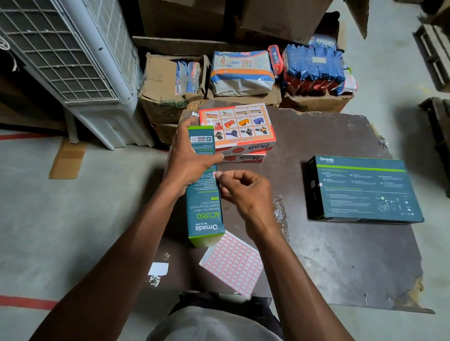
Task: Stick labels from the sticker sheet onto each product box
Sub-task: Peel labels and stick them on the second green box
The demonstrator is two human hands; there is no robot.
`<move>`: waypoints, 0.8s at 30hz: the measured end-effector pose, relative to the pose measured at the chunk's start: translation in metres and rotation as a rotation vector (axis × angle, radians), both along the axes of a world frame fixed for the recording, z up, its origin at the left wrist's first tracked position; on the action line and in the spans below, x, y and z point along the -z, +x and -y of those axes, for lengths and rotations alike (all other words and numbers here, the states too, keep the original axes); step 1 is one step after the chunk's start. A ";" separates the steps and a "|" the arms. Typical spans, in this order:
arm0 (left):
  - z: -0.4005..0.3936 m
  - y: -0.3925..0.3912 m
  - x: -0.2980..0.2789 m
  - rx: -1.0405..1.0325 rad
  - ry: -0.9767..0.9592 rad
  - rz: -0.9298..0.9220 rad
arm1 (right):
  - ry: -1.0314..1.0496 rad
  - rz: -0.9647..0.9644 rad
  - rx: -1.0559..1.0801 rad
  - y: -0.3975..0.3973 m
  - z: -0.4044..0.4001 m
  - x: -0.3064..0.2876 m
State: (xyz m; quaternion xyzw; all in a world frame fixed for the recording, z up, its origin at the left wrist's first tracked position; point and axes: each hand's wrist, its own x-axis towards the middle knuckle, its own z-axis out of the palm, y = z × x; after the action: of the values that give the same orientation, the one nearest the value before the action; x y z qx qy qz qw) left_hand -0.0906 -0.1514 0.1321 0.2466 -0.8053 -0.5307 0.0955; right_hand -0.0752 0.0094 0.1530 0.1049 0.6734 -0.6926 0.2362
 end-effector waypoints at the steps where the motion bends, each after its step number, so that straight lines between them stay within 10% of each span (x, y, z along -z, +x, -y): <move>1: 0.000 0.000 -0.001 -0.001 0.005 0.001 | 0.001 -0.012 0.006 0.001 0.000 0.000; 17: -0.001 0.001 -0.001 -0.010 -0.042 -0.013 | 0.424 -0.862 -0.057 0.034 0.000 0.007; 24: 0.000 0.001 -0.002 0.001 -0.186 -0.007 | 0.829 -0.838 -0.302 0.054 0.011 -0.001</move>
State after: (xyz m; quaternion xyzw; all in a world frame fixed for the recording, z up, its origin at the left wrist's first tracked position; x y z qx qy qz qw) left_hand -0.0895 -0.1514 0.1341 0.2343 -0.8508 -0.4547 0.1205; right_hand -0.0209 -0.0017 0.1535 -0.1900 0.9301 -0.3141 -0.0139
